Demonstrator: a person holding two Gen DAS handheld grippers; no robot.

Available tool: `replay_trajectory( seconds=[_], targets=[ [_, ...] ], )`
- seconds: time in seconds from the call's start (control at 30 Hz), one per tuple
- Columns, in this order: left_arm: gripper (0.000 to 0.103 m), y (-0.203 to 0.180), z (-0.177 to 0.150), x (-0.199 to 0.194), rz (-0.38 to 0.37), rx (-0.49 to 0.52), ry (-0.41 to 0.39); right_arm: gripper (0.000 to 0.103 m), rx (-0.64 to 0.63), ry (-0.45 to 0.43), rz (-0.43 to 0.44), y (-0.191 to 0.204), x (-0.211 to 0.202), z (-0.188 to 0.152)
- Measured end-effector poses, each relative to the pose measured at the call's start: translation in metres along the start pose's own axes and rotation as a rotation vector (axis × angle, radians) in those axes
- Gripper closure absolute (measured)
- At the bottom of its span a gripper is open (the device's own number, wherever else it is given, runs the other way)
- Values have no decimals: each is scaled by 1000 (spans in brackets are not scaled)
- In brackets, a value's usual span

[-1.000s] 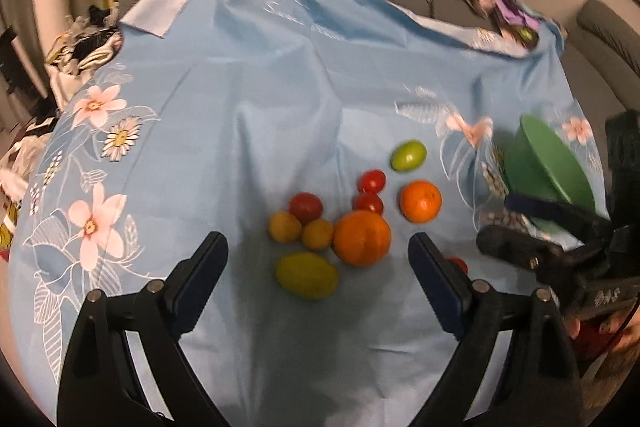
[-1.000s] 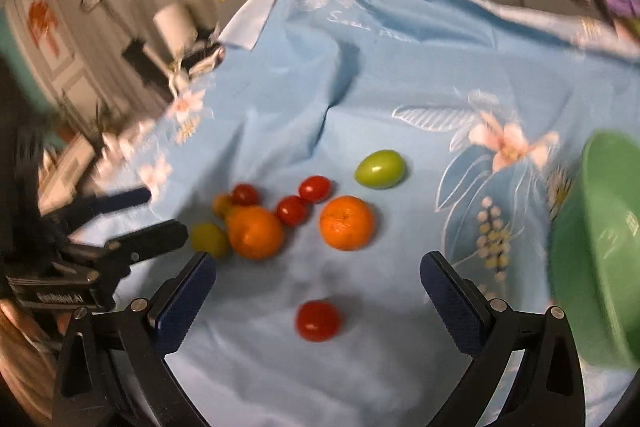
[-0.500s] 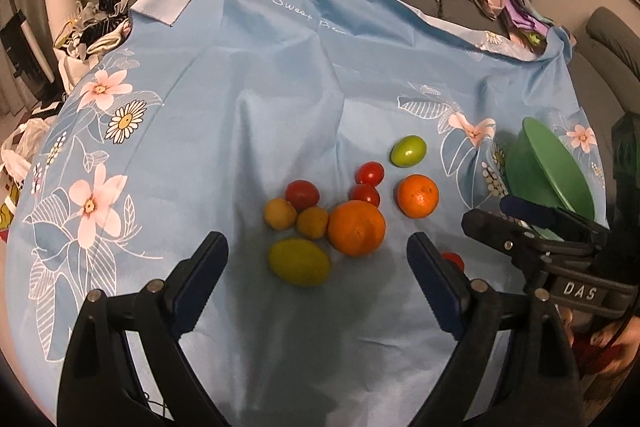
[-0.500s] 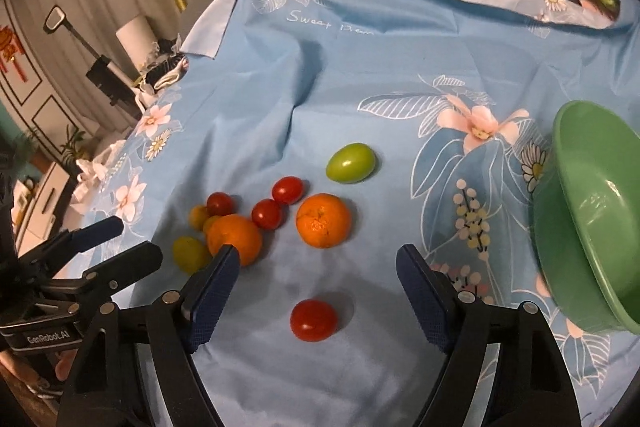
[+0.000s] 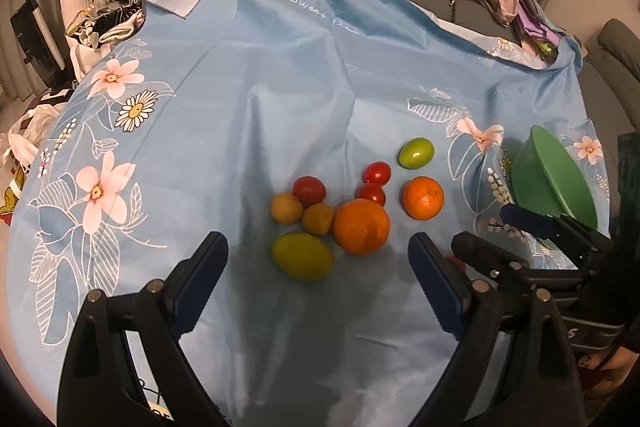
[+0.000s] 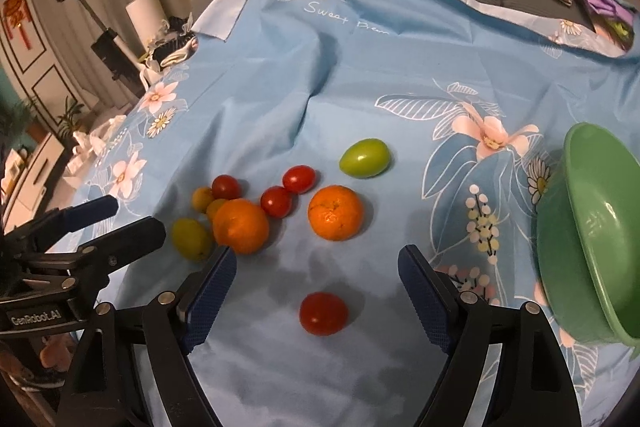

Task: Organize fruits
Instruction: 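Hold the green bowl with the left tool while moving the right tool toward the fruit, then grasp the orange with the right tool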

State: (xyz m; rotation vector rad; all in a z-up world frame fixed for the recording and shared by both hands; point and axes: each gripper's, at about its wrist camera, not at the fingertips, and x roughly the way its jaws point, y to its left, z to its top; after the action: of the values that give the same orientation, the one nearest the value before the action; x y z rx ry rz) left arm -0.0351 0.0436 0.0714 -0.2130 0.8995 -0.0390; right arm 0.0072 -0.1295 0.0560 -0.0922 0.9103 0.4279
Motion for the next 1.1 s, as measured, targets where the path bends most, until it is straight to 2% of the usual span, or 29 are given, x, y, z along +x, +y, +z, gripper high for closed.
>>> replay_trajectory(
  seconds=[0.1, 0.3, 0.43, 0.57, 0.67, 0.93, 1.1],
  targets=[
    [11, 0, 0, -1, 3, -3, -3, 19, -22, -19, -39, 3, -3, -1],
    [11, 3, 2, 0, 2, -25, -4, 19, 65, -27, 74, -5, -7, 2],
    [12, -1, 3, 2, 0, -17, -7, 20, 82, -2, 30, -6, -3, 3],
    [12, -8, 3, 3, -28, -2, -10, 22, 124, -16, 53, -13, -7, 9],
    [12, -12, 2, 3, -32, 12, -17, 22, 104, -18, 18, -12, -8, 11],
    [15, -6, 8, 6, -27, -24, -3, 22, 101, 2, 2, -17, -6, 15],
    [21, -11, 20, 1, -50, -48, -8, 22, 102, -7, -15, -23, -17, 36]
  ],
)
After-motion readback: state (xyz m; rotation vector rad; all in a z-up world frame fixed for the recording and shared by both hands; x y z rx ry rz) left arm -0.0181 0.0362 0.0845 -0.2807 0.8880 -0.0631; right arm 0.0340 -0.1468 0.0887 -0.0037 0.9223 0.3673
